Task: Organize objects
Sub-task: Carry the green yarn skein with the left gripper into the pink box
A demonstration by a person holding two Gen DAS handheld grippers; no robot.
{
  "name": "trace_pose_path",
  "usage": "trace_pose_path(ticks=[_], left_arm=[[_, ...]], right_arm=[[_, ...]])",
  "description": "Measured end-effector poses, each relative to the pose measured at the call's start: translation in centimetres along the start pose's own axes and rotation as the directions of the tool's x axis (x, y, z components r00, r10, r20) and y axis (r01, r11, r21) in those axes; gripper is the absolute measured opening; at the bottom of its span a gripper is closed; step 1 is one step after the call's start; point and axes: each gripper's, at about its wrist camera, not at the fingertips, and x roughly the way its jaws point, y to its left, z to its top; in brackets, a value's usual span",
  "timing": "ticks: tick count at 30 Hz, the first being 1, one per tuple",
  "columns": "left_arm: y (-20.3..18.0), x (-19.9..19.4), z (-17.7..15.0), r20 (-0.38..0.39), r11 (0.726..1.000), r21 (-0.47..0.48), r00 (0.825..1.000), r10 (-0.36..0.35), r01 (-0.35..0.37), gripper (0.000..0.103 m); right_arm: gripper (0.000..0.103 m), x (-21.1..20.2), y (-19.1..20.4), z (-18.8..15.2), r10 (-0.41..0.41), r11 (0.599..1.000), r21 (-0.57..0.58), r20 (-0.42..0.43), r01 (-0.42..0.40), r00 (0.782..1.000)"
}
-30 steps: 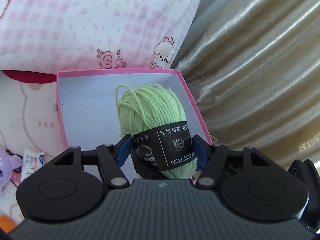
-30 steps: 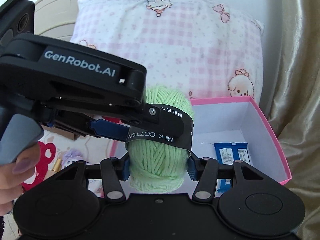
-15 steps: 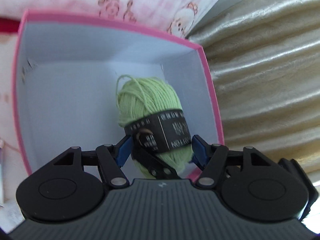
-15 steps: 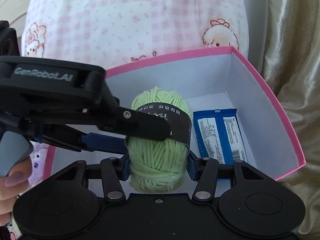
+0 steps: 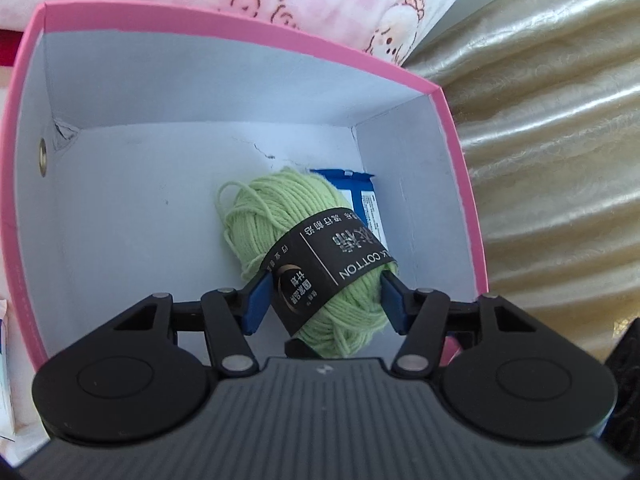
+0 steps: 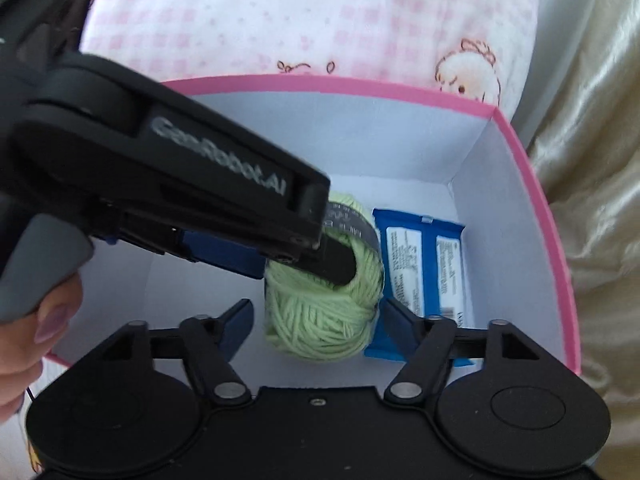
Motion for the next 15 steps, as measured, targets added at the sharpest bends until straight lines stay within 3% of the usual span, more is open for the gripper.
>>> trace_pose_path(ticks=[4, 8, 11, 15], left_arm=[[-0.4, 0.1, -0.4, -0.059, 0.999, 0.027, 0.998, 0.035, -0.033, 0.056], [-0.9, -0.7, -0.6, -0.008, 0.997, 0.026, 0.998, 0.068, -0.067, 0.057], [-0.9, -0.5, -1.0, 0.014, 0.997, -0.018, 0.997, 0.077, -0.077, 0.057], [-1.1, -0.9, -1.7, 0.022, 0.995, -0.006, 0.995, 0.101, -0.101, 0.061]], right_arm=[[0.085, -1.2, -0.2, -0.3, -0.008, 0.998, -0.055, 0.032, 0.010, 0.999], [0.084, -0.9, -1.1, -0.6, 0.021, 1.000, -0.024, 0.036, -0.020, 0.999], [0.075, -0.3, -1.9, -0.4, 0.087, 0.996, 0.003, 0.056, -0.087, 0.995], [0.076, 0.5, -3.4, 0.3, 0.175, 0.980, 0.088, 0.051, -0.179, 0.983]])
